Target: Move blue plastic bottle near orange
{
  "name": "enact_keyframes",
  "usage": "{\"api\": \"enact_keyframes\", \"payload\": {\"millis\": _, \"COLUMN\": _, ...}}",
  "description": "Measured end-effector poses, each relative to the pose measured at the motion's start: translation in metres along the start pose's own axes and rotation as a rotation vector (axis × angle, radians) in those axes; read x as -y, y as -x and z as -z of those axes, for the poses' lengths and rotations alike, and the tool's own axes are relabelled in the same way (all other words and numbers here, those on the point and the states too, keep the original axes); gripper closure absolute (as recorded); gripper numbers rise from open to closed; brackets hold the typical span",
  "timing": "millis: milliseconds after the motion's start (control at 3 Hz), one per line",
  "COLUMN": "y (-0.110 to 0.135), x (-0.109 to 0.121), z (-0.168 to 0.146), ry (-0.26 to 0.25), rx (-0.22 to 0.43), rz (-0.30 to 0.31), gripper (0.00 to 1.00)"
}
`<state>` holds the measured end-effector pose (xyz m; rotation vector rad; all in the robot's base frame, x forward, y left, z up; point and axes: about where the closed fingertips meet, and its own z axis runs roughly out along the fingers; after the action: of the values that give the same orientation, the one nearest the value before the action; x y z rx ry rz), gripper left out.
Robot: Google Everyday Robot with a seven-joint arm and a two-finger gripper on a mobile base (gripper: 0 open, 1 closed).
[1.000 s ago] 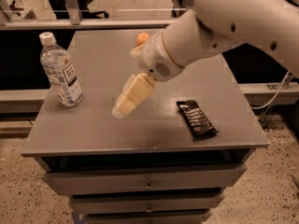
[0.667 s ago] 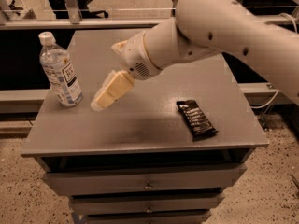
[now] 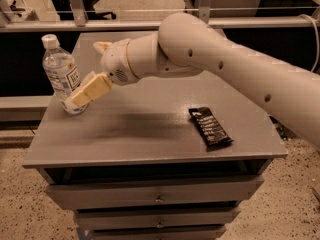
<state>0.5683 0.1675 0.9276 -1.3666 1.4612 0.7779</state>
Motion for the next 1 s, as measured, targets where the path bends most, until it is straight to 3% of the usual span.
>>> {"api": "enact_keyframes", "payload": {"millis": 667, "y": 0.011, "x": 0.006, "z": -0.05, "ry": 0.007, "rx": 0.149, "rz": -0.059, "gripper": 0.01}}
{"api": "enact_keyframes", "payload": {"millis": 1000, "y": 0.01, "x": 0.006, "z": -0.063, "ry": 0.016, "rx": 0.175, "rz": -0.097, "gripper": 0.25}}
